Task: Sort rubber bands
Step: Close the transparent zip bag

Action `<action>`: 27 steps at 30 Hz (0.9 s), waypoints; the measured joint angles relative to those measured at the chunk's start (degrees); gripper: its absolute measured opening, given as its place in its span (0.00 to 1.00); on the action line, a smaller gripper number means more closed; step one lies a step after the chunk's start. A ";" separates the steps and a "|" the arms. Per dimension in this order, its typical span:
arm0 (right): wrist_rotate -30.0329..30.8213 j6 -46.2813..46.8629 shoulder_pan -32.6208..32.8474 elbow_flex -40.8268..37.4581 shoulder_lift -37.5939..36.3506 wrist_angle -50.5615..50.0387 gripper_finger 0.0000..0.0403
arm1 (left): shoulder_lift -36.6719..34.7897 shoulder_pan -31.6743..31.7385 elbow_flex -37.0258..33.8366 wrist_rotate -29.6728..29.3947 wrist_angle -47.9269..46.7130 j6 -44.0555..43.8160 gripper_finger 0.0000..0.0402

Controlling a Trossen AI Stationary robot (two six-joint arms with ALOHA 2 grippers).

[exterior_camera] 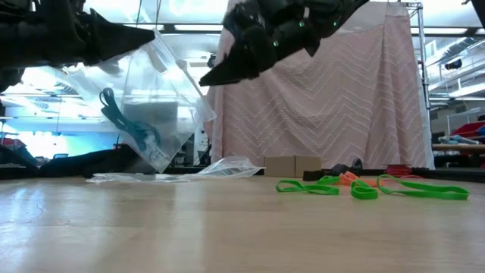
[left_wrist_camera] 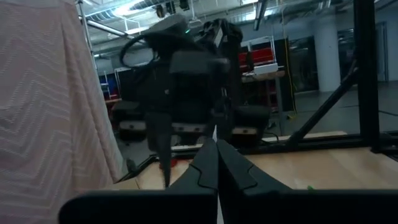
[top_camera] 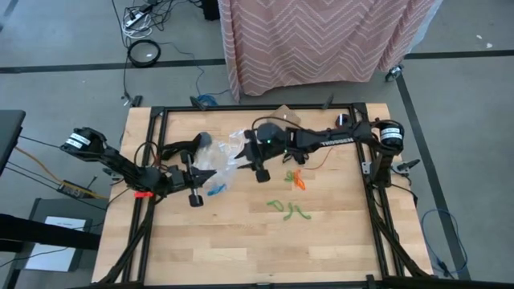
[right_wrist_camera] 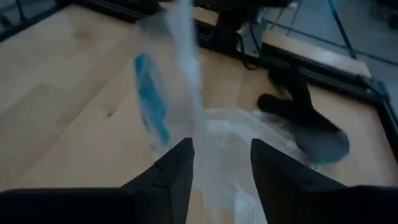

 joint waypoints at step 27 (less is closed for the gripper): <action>2.78 0.43 4.20 2.48 0.00 2.55 0.44 | 0.04 1.46 4.37 3.05 -5.32 1.76 0.00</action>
